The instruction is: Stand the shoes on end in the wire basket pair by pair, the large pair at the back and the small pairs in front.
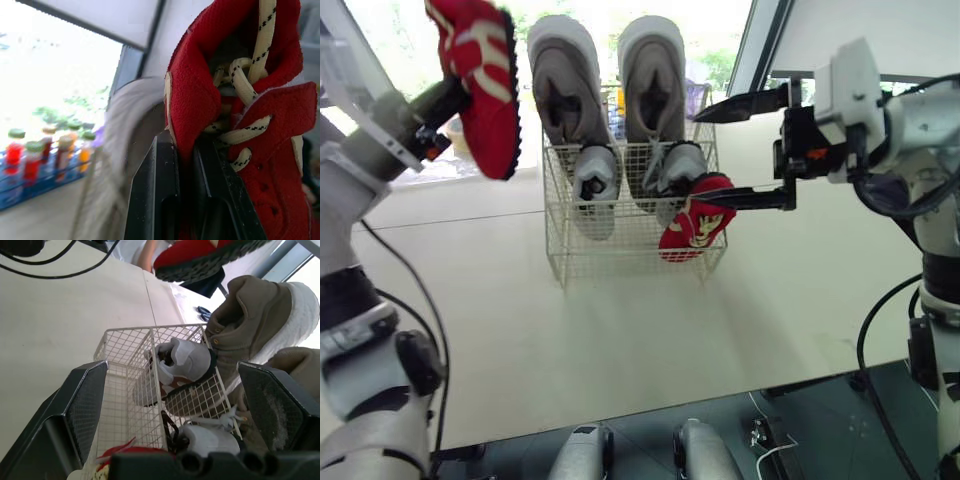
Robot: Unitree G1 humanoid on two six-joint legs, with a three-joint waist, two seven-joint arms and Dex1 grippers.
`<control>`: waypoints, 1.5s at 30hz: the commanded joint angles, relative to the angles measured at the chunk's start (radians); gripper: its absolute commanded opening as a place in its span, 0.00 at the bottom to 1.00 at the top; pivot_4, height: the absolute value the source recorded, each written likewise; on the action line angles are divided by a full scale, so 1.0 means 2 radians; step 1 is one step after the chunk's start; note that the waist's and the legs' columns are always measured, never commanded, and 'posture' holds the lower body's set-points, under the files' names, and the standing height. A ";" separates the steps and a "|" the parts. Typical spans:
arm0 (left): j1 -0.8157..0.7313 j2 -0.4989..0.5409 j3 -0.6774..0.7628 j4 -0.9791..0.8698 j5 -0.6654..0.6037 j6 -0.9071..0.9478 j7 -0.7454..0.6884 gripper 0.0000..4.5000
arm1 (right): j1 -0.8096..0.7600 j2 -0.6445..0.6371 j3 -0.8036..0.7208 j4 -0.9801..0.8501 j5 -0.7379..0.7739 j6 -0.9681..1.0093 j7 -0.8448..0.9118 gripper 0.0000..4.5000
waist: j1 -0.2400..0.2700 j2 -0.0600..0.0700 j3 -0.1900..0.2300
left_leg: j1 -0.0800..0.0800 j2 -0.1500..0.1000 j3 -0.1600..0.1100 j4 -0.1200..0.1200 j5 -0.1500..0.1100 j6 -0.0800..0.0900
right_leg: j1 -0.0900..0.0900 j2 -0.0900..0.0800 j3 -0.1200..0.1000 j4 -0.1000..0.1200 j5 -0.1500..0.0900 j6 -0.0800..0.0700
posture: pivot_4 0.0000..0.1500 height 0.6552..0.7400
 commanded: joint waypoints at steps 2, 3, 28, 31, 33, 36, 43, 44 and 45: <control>0.033 -0.013 -0.020 -0.114 -0.020 -0.019 0.063 0.01 | -0.023 0.003 -0.001 0.004 -0.010 -0.012 0.004 1.00 | 0.000 0.000 0.000 | 0.000 0.000 0.000 0.000 0.000 0.000 | 0.000 0.000 0.000 0.000 0.000 0.000 | 1.00 1.00; 0.044 -0.014 -0.031 -0.131 -0.020 -0.020 0.070 0.01 | -0.023 0.004 0.001 0.004 -0.011 -0.013 0.004 1.00 | 0.001 0.000 0.000 | 0.000 0.000 0.000 0.000 0.000 0.000 | 0.000 0.000 0.000 0.000 0.000 0.000 | 1.00 1.00; 0.282 -0.201 -0.262 -0.165 0.367 -0.525 0.190 0.01 | -0.022 0.023 0.020 0.015 -0.038 -0.008 0.004 1.00 | 0.011 0.001 -0.001 | 0.001 -0.001 0.000 0.000 0.000 0.000 | 0.001 0.000 0.000 -0.001 0.000 0.000 | 1.00 1.00; 0.280 -0.228 -0.277 -0.133 0.406 -0.575 0.214 0.01 | -0.018 0.023 0.019 0.014 -0.038 -0.008 0.003 1.00 | 0.016 0.001 -0.001 | 0.001 -0.001 0.000 0.000 0.000 0.000 | 0.001 0.000 0.000 -0.001 0.000 0.000 | 1.00 1.00; 0.281 -0.241 -0.284 -0.117 0.422 -0.593 0.226 0.01 | -0.015 0.023 0.018 0.016 -0.038 -0.011 0.004 1.00 | 0.018 0.001 -0.001 | 0.001 -0.001 0.000 0.000 0.000 0.000 | 0.001 0.000 0.000 -0.001 0.000 0.000 | 1.00 1.00; 0.292 -0.252 -0.292 -0.096 0.440 -0.632 0.234 0.01 | -0.014 0.024 0.018 0.015 -0.039 -0.013 0.003 1.00 | 0.017 0.001 -0.001 | 0.001 -0.001 0.000 0.000 0.000 0.000 | 0.001 0.000 0.000 -0.001 0.000 0.000 | 1.00 1.00; 0.323 -0.275 -0.328 -0.026 0.456 -0.743 0.227 0.01 | -0.010 0.022 0.016 0.012 -0.039 -0.015 0.001 1.00 | 0.017 0.001 -0.001 | 0.001 -0.001 0.000 0.000 0.000 0.000 | 0.001 0.000 0.000 -0.001 0.000 0.000 | 1.00 1.00; 0.323 -0.279 -0.331 -0.011 0.460 -0.757 0.229 0.01 | -0.011 0.022 0.015 0.013 -0.039 -0.015 0.001 1.00 | 0.018 0.001 -0.001 | 0.001 -0.001 0.000 0.000 0.000 0.001 | 0.001 0.000 0.000 -0.001 0.000 0.000 | 1.00 1.00; 0.323 -0.281 -0.333 -0.001 0.463 -0.767 0.231 0.01 | -0.010 0.022 0.015 0.012 -0.039 -0.014 0.000 1.00 | 0.018 0.001 -0.001 | 0.001 -0.001 0.000 0.000 0.000 0.001 | 0.001 0.000 0.000 -0.001 0.000 0.000 | 1.00 1.00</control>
